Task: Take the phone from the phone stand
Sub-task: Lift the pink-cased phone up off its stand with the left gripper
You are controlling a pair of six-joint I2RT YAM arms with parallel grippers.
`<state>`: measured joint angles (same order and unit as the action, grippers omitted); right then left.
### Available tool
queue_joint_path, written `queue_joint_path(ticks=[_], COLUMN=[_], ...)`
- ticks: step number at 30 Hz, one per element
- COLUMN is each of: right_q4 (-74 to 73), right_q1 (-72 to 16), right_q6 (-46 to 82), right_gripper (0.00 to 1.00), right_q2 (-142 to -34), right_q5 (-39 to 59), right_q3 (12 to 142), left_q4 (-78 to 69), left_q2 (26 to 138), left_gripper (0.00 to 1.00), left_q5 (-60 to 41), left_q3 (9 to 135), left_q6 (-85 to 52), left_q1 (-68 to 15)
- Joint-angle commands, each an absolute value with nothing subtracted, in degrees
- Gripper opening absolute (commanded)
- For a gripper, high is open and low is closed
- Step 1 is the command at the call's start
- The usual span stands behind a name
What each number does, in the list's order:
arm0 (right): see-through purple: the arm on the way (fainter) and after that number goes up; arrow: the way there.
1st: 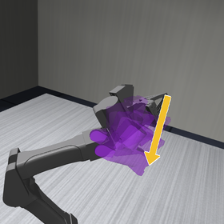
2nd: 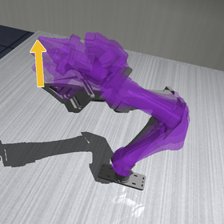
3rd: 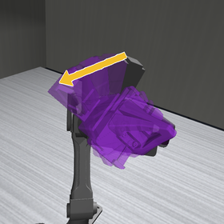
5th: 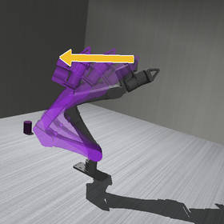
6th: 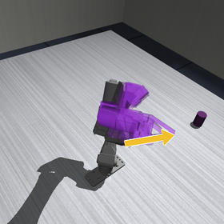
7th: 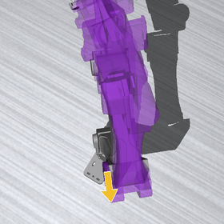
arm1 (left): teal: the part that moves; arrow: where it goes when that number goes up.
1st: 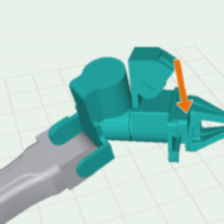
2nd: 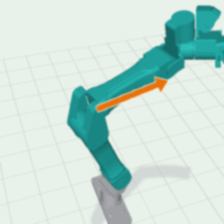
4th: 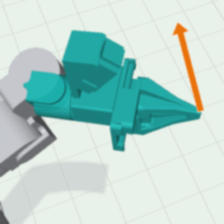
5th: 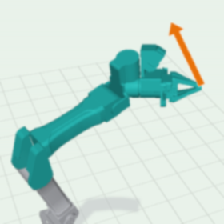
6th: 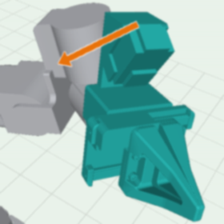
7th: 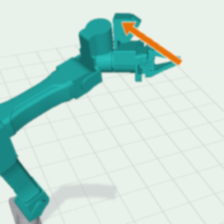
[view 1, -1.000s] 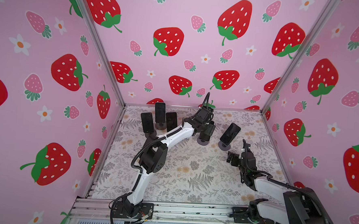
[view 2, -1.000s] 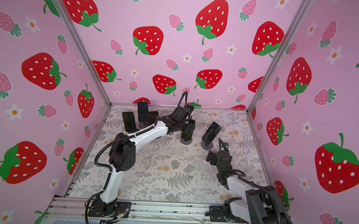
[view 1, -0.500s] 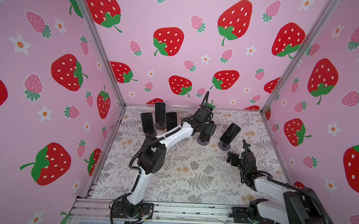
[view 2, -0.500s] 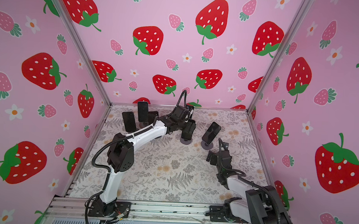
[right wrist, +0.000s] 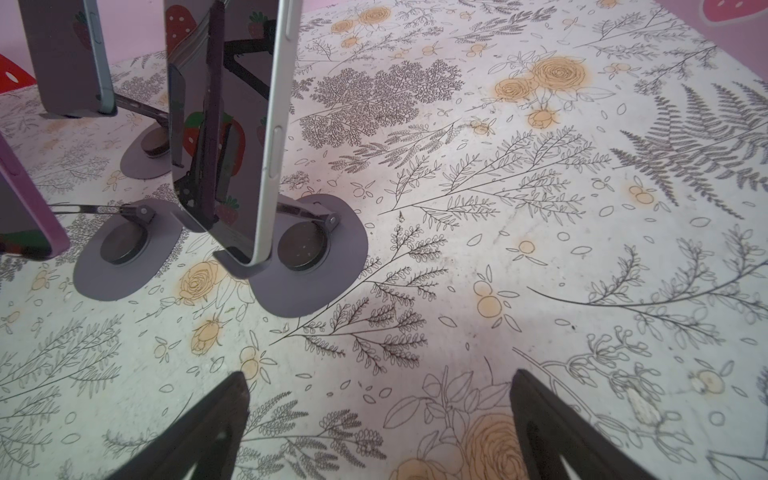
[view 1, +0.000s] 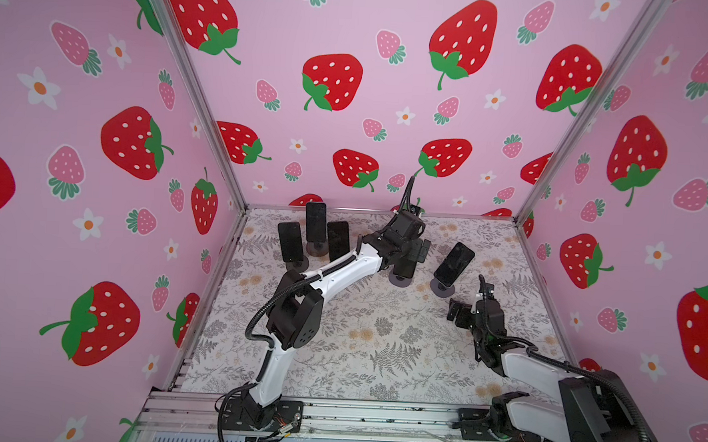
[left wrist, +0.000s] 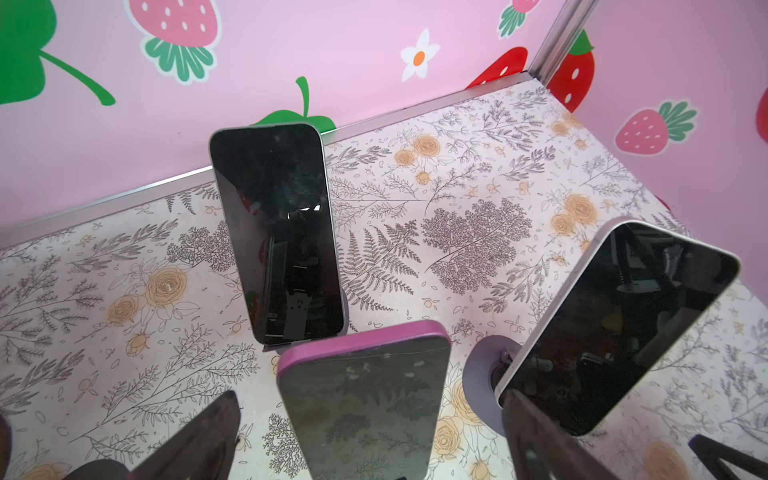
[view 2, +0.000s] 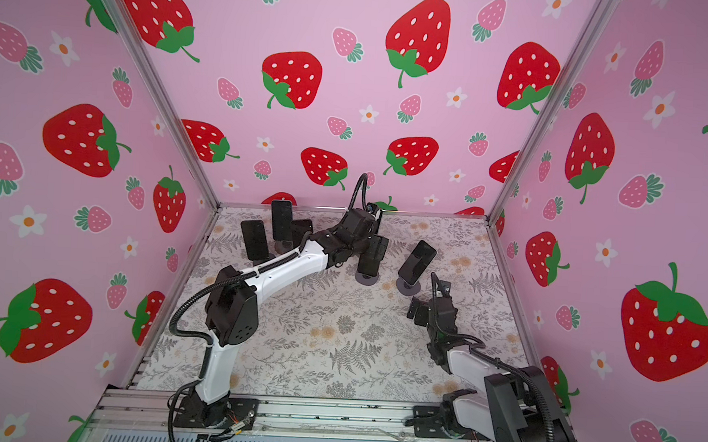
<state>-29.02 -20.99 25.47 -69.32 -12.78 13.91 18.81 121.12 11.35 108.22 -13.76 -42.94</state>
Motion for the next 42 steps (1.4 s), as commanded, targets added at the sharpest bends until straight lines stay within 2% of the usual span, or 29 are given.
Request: queue_joint_path(ticks=[1,29,42], right_q4=[-28.33,-28.34,-28.27], right_q1=[-21.27,-21.30,-21.36], right_q6=[26.02,25.99,26.02], right_gripper=[1.00,1.00,1.00], right_q2=[-69.31,-69.74,-69.88], right_q5=[-13.71,-13.71,-13.62], right_q3=[14.94,15.21,15.38], left_q4=[17.45,14.90,14.50], left_q2=[121.99,127.39,129.33], left_gripper=[0.99,1.00,0.92], left_q5=[16.14,18.47,21.32], left_q3=[108.81,110.37,110.79], left_q6=[-16.76,-20.44,-21.24], left_q1=[-43.34,-44.30,-44.82])
